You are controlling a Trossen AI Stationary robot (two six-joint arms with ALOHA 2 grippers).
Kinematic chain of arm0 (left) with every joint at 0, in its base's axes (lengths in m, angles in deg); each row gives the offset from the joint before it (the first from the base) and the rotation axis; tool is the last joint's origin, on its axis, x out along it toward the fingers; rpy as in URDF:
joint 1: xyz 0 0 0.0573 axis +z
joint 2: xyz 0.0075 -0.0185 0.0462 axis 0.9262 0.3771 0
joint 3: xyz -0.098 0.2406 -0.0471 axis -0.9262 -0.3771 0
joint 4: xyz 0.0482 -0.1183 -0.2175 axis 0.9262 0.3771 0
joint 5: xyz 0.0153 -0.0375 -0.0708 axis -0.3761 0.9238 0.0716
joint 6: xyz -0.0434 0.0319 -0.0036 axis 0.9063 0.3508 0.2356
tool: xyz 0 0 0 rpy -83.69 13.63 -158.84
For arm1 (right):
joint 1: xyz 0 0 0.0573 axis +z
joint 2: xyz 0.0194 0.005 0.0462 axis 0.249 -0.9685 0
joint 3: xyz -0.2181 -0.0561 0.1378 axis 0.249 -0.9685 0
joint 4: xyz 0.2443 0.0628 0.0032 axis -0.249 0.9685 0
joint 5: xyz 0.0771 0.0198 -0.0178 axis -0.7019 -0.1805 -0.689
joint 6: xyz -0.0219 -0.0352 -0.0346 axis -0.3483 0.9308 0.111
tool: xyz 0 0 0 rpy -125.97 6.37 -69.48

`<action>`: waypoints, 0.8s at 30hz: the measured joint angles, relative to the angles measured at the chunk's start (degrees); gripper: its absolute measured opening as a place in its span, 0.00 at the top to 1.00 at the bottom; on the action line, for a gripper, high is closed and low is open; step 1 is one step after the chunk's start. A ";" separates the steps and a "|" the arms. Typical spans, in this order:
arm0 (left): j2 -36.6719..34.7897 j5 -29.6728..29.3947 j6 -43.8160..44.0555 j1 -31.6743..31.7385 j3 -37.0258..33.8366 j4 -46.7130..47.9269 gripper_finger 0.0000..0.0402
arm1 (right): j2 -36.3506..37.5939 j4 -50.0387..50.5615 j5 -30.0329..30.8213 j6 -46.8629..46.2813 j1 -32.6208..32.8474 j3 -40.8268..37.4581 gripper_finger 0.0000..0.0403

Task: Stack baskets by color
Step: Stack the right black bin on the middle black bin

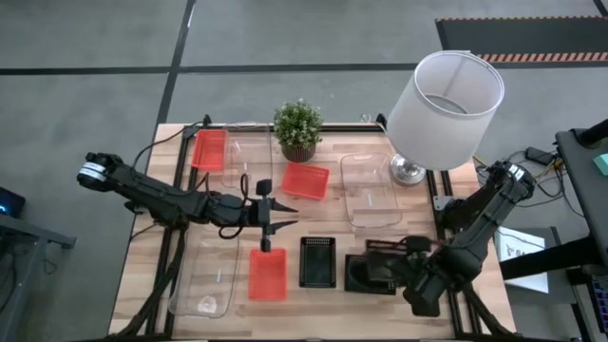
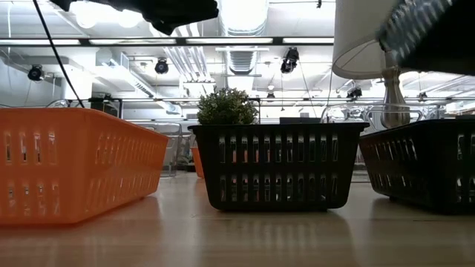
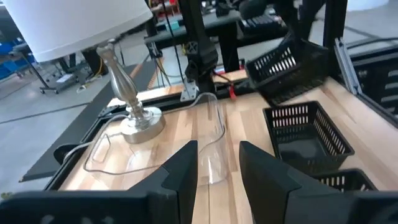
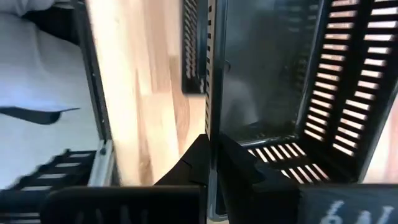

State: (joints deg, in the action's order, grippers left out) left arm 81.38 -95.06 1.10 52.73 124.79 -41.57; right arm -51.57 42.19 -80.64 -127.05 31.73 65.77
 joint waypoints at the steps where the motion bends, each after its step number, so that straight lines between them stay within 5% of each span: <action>1: 0.00 0.00 -0.02 0.00 -0.41 -0.95 0.74 | -0.58 -0.76 1.35 2.29 0.07 0.40 0.97; 7: -0.49 0.02 -0.21 0.00 -0.58 -1.59 0.74 | -5.21 -2.75 6.94 7.58 0.09 0.83 0.97; 24: -3.02 0.02 -0.46 0.00 -0.56 -1.31 0.74 | -16.81 -2.20 6.97 5.52 0.72 3.32 0.97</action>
State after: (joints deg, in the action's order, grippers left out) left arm 78.36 -95.03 0.64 52.73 124.23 -42.89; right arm -68.39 39.98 -73.67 -121.54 32.45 69.09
